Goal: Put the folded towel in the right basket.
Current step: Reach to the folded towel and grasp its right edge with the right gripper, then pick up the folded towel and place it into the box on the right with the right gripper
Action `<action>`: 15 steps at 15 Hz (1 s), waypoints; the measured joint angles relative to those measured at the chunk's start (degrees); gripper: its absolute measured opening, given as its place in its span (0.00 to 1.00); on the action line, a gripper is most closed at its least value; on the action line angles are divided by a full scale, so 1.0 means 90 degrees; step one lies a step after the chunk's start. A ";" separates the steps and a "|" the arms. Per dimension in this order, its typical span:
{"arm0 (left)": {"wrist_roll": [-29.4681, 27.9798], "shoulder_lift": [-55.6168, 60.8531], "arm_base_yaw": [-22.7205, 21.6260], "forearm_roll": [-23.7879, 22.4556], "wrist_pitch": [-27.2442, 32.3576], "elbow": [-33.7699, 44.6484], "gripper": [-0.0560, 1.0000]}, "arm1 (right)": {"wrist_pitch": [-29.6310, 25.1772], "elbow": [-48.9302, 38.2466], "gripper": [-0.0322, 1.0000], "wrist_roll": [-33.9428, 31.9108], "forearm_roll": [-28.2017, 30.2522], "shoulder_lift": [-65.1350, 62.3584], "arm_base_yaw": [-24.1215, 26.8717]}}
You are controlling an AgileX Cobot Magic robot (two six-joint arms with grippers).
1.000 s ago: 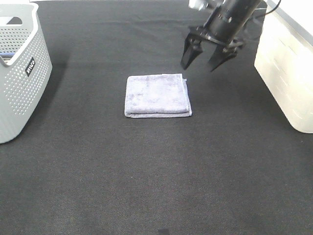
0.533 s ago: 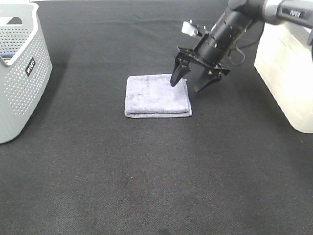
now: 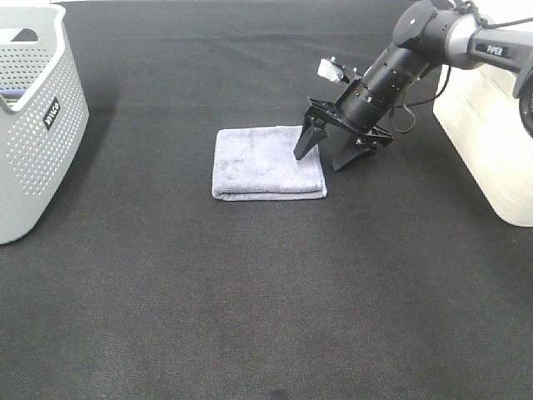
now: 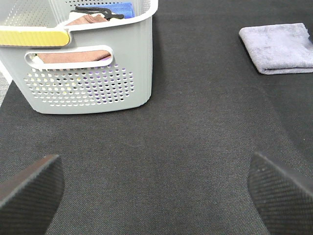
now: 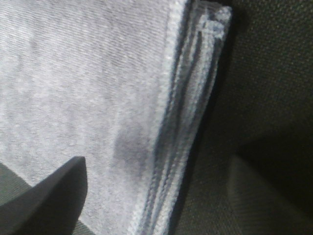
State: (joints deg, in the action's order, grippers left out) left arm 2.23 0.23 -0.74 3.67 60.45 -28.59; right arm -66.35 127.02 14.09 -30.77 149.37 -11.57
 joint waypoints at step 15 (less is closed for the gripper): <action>0.0000 0.0000 0.0000 0.0000 0.0000 0.0000 0.97 | -0.0045 0.0019 0.09 0.0306 -0.0637 -0.0350 -0.0019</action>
State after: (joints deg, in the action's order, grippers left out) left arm 2.23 0.23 -0.74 3.67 60.45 -28.59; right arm -66.75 127.20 16.84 -36.50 146.22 -11.75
